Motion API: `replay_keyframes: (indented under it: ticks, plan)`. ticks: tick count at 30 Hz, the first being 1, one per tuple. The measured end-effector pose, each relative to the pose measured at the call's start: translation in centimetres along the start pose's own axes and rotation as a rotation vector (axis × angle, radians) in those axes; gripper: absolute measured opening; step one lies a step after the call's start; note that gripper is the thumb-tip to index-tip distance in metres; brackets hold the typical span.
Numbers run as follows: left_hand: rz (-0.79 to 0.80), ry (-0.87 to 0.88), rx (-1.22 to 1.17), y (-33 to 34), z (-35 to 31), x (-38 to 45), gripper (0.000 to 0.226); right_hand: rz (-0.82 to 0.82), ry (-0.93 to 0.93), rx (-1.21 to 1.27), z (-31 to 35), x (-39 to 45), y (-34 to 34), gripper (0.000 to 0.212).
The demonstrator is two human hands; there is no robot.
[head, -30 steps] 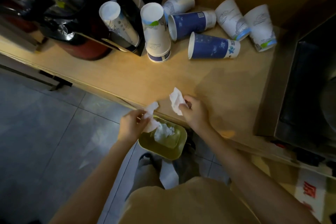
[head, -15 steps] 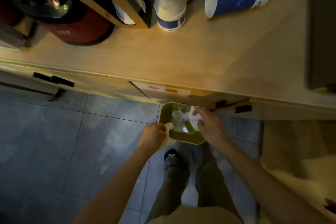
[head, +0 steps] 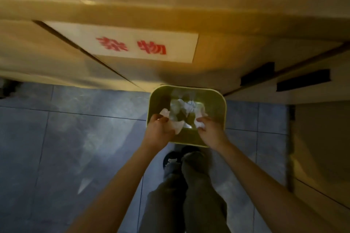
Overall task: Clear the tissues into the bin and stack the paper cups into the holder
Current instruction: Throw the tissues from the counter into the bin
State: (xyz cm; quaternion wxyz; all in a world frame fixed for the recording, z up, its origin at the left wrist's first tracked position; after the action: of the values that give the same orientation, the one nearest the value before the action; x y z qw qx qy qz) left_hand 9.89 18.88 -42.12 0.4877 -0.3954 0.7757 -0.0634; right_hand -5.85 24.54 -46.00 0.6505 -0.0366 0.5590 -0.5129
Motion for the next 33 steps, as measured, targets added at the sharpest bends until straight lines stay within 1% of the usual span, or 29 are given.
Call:
replay_keyframes:
  ticks: [4, 8, 11, 13, 16, 18, 20, 23, 26, 28, 30, 33]
  plan:
    - [0.03, -0.054, -0.012, 3.9, 2.4, 5.4, 0.045, 0.112, 0.022, 0.008, -2.8, 4.6, 4.5, 0.042]
    - [0.102, -0.027, 0.039, 6.7, 3.7, 8.5, 0.041, 0.206, 0.017, -0.005, -4.3, 7.7, 7.5, 0.046]
    - [0.099, -0.058, 0.018, 7.1, 5.0, 9.3, 0.043, 0.201, 0.003, -0.016, -4.6, 8.7, 7.9, 0.044]
    - [0.11, -0.067, 0.047, 6.6, 5.3, 9.0, 0.038, 0.161, 0.03, -0.007, -4.4, 8.5, 7.0, 0.04]
    - [0.109, -0.072, 0.138, 4.9, 4.4, 7.1, 0.034, 0.054, 0.047, -0.082, -3.3, 6.7, 4.2, 0.032]
    - [0.095, -0.03, 0.309, 2.9, 2.9, 5.4, 0.031, -0.026, 0.026, -0.229, -2.0, 4.9, 1.7, 0.029]
    - [0.06, 0.024, 0.475, 0.6, 0.8, 3.4, 0.028, -0.064, -0.023, -0.352, -0.3, 2.7, -0.9, 0.029]
    - [0.005, 0.094, 0.599, -3.3, -3.4, -0.1, 0.023, -0.133, -0.065, -0.392, 2.4, -1.2, -6.1, 0.026]
    - [-0.036, 0.152, 0.626, -7.0, -7.6, -3.5, 0.025, -0.2, -0.072, -0.431, 5.0, -5.4, -11.7, 0.023]
    - [-0.036, 0.159, 0.608, -9.3, -10.5, -6.0, 0.028, -0.257, -0.114, -0.438, 7.0, -8.5, -15.4, 0.023]
    - [-0.059, 0.189, 0.531, -11.7, -13.7, -8.5, 0.028, -0.331, -0.16, -0.434, 9.0, -11.6, -19.2, 0.023]
    - [-0.142, 0.293, 0.364, -15.4, -18.9, -12.1, 0.023, -0.43, -0.197, -0.398, 11.6, -15.9, -24.4, 0.024]
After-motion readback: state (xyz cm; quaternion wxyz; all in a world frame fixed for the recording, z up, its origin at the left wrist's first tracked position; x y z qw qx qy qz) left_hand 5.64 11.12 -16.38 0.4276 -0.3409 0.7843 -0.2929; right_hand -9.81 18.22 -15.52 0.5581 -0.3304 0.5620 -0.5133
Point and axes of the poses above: each hand's wrist, its own x-axis towards the middle knuckle, its own y-axis out of the palm, z = x × y, the point moved 5 cm from there along x, towards the middle knuckle, and after that the axes turned 14 degrees about -x, right-handed, at the moved point
